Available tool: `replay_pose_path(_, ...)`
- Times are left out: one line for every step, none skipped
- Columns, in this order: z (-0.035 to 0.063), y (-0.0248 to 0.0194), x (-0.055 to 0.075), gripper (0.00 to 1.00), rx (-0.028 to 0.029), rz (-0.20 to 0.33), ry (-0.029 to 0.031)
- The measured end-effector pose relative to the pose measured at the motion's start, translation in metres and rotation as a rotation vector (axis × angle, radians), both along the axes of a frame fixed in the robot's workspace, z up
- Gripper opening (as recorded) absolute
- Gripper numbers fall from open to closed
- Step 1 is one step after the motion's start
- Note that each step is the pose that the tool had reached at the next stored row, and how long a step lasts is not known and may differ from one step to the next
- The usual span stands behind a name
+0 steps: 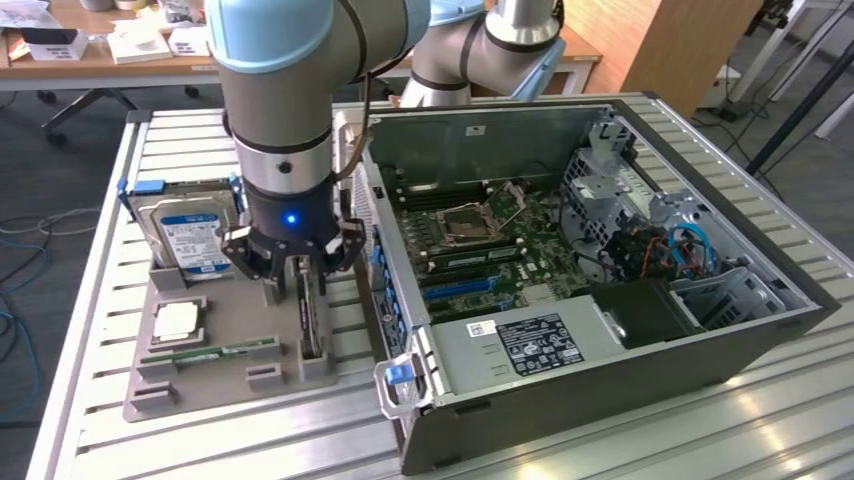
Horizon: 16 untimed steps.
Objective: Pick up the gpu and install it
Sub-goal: 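Pick up the gpu and move the gpu toward the slot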
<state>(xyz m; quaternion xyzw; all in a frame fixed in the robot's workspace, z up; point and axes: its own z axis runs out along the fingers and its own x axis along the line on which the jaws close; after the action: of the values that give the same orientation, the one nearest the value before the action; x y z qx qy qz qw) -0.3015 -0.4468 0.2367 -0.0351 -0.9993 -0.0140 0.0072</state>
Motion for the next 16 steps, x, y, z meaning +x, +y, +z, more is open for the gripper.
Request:
replay_pose_path(-0.0003,0.0000,0.0000,0.49,-0.0001,0.000,0.0001)
replay_pose_path(-0.0003,0.0000,0.0000,0.49,-0.0001,0.000,0.0001)
replay_pose_path(-0.0002,0.0000,0.0000,0.49,-0.0001,0.000,0.0001)
replay_pose_path(-0.0003,-0.0001,0.0000,0.49,-0.0001,0.000,0.0001)
replay_pose_path(-0.0004,-0.0008,0.0000,0.49,0.0000,0.000,-0.0001)
replay_pose_path(-0.0004,-0.0019,-0.0002,0.49,0.0001,0.000,-0.0001)
replay_pose_path(-0.0004,-0.0031,-0.0004,0.49,0.0000,0.000,0.0000)
replay_pose_path(-0.0003,-0.0043,-0.0006,0.49,0.0000,0.000,0.0001)
replay_pose_path(-0.0003,-0.0054,-0.0008,0.49,0.0000,0.000,0.0000)
replay_pose_path(-0.0004,-0.0064,-0.0010,0.49,0.0000,0.000,0.0000)
replay_pose_path(-0.0004,-0.0073,-0.0011,0.49,0.0000,0.000,0.0000)
replay_pose_path(-0.0004,-0.0078,-0.0013,0.49,-0.0001,0.000,0.0001)
replay_pose_path(-0.0005,-0.0079,-0.0014,0.49,0.0000,0.000,0.0000)
replay_pose_path(-0.0007,-0.0079,-0.0014,0.49,0.0000,0.000,0.0000)
replay_pose_path(-0.0015,-0.0080,-0.0013,0.49,0.0001,0.000,-0.0002)
replay_pose_path(-0.0029,-0.0080,-0.0013,0.49,0.0000,0.000,0.0000)
